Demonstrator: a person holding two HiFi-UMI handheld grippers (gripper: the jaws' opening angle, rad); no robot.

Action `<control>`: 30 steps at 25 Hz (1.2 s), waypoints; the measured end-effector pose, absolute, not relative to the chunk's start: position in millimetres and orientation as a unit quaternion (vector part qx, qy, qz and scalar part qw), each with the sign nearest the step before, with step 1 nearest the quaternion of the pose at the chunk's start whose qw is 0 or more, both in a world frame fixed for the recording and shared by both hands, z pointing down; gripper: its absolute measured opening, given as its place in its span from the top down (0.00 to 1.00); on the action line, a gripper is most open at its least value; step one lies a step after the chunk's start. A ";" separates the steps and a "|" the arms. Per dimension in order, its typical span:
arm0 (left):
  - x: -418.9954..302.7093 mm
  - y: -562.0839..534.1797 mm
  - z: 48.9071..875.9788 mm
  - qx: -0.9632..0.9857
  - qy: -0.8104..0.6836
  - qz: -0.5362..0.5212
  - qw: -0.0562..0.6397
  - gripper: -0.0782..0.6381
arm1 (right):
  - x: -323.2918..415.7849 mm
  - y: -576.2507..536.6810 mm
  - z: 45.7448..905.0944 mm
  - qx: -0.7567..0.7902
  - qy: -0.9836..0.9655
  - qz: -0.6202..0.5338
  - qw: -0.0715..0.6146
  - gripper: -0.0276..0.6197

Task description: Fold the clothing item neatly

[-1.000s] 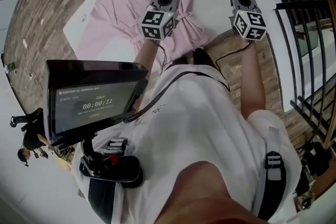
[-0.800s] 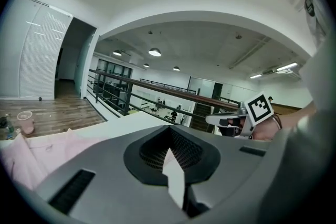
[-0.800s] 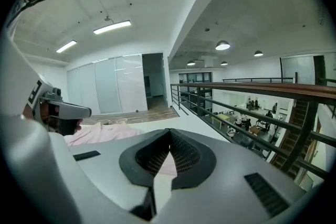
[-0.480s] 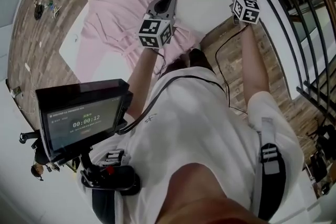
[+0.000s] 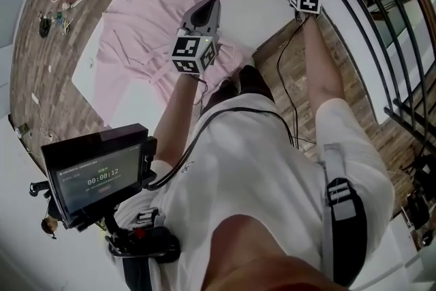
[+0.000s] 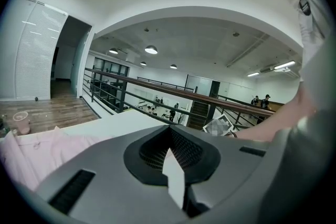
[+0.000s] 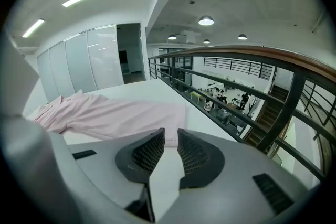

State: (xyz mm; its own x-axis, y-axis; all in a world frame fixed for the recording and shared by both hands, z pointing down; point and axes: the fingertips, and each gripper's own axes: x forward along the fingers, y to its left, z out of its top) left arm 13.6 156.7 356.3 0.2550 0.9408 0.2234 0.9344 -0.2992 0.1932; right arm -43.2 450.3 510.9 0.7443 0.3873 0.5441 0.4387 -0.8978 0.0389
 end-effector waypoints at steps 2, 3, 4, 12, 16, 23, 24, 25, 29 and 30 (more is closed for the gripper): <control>13.3 158.5 357.3 0.792 0.592 0.151 0.009 0.89 | -40.5 452.8 514.0 -0.931 -0.222 -0.286 0.050 0.86; 13.3 159.1 357.8 0.791 0.592 0.151 0.008 0.89 | -38.8 453.2 515.8 -0.930 -0.222 -0.289 0.053 0.84; 13.4 159.2 358.3 0.791 0.592 0.152 0.007 0.89 | -37.0 453.1 517.7 -0.929 -0.222 -0.292 0.056 0.83; 11.7 159.6 353.2 0.793 0.589 0.156 0.010 0.89 | -36.1 457.2 525.6 -0.917 -0.234 -0.315 0.067 0.81; 10.8 162.1 348.6 0.794 0.588 0.153 0.010 0.89 | -38.0 457.8 531.1 -0.911 -0.231 -0.334 0.072 0.81; 12.2 161.3 347.0 0.797 0.584 0.155 0.014 0.89 | -38.8 455.7 535.6 -0.908 -0.226 -0.342 0.082 0.82; 12.1 161.2 346.9 0.797 0.584 0.155 0.013 0.89 | -38.2 454.7 536.0 -0.908 -0.221 -0.345 0.082 0.83; 12.0 161.4 347.2 0.797 0.584 0.155 0.013 0.89 | -37.3 453.4 536.2 -0.909 -0.217 -0.347 0.079 0.86; 11.8 163.2 351.0 0.796 0.584 0.159 0.010 0.89 | -34.1 448.7 530.3 -0.913 -0.216 -0.341 0.062 0.89; 11.8 163.9 351.7 0.796 0.584 0.159 0.009 0.89 | -32.3 447.5 525.1 -0.916 -0.216 -0.332 0.059 0.89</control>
